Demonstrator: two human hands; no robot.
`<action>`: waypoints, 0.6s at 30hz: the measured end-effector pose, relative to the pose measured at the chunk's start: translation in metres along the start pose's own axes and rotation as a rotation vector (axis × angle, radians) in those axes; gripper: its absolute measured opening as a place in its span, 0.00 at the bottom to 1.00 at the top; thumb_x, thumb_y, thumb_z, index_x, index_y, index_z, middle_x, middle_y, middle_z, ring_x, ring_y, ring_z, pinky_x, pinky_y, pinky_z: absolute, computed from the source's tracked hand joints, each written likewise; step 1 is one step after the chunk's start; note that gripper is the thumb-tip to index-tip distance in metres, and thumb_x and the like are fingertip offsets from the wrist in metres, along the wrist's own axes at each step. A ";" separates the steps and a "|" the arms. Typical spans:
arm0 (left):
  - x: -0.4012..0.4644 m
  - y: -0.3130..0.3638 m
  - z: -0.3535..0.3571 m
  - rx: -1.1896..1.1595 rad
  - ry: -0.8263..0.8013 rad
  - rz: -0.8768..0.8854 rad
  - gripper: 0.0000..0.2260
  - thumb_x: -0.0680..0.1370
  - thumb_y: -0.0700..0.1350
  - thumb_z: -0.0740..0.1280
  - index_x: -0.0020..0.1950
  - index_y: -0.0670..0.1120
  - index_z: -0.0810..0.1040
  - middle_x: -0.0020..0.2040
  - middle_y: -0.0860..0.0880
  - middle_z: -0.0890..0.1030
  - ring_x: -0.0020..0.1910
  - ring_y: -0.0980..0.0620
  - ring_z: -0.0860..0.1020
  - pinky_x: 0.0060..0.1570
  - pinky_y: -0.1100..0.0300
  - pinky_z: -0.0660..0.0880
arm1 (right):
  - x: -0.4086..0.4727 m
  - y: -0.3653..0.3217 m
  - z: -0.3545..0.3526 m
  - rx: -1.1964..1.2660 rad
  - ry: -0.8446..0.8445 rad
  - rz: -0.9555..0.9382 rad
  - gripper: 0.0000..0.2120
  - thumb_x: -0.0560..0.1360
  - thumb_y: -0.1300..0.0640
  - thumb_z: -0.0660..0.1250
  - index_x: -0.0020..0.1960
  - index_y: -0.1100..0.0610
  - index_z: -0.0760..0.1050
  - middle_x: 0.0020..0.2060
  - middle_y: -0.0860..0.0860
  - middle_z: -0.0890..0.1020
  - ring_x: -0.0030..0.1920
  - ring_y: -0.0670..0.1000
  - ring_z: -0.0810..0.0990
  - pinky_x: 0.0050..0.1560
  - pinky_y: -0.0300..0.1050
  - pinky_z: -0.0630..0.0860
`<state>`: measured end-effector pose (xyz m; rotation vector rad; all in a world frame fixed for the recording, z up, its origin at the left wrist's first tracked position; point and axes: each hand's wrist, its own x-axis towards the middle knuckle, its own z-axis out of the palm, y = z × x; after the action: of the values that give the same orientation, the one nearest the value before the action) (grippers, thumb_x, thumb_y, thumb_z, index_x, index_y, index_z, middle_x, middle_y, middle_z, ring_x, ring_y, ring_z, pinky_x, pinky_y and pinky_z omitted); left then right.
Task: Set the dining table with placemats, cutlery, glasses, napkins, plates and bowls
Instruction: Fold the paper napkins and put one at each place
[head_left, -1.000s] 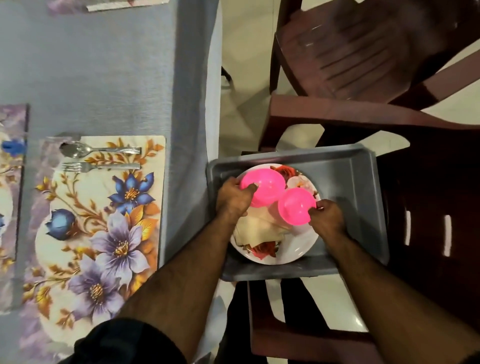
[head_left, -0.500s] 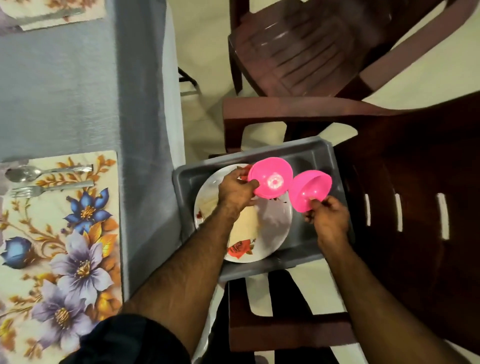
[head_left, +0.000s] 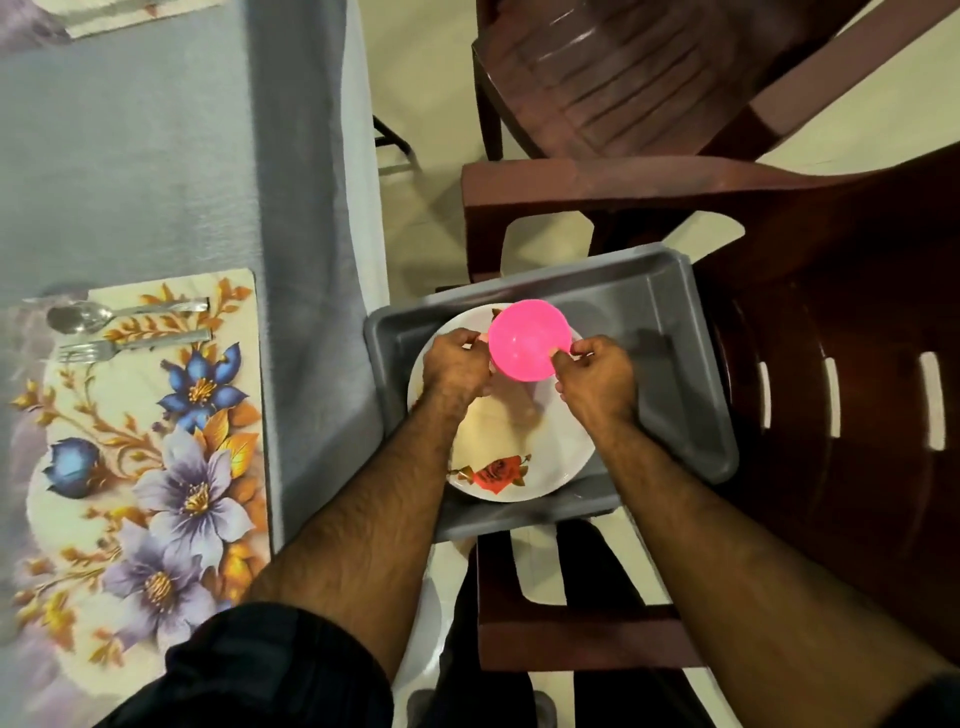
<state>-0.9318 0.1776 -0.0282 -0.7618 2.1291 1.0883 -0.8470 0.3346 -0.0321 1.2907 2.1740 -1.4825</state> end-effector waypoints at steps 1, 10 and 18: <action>-0.004 0.000 -0.003 -0.027 -0.013 -0.018 0.14 0.83 0.47 0.67 0.68 0.47 0.81 0.58 0.43 0.85 0.40 0.42 0.87 0.36 0.46 0.86 | -0.002 0.000 0.001 0.000 -0.007 -0.001 0.20 0.64 0.32 0.69 0.43 0.47 0.75 0.37 0.48 0.86 0.37 0.53 0.86 0.39 0.53 0.85; -0.022 -0.055 -0.030 0.247 0.052 0.028 0.12 0.80 0.41 0.64 0.60 0.50 0.83 0.59 0.47 0.84 0.54 0.44 0.83 0.55 0.58 0.79 | -0.055 0.031 0.022 -0.190 -0.013 0.082 0.09 0.78 0.52 0.71 0.54 0.56 0.83 0.50 0.52 0.86 0.49 0.55 0.82 0.44 0.39 0.72; -0.029 -0.093 -0.032 0.363 0.010 0.049 0.19 0.79 0.39 0.63 0.70 0.47 0.79 0.68 0.45 0.81 0.66 0.42 0.78 0.63 0.59 0.74 | -0.048 0.028 0.073 -0.511 -0.107 0.127 0.28 0.72 0.40 0.74 0.64 0.57 0.76 0.60 0.57 0.82 0.60 0.64 0.80 0.58 0.55 0.78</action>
<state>-0.8545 0.1106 -0.0369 -0.5458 2.2762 0.6907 -0.8181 0.2508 -0.0564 1.1126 2.1562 -0.8448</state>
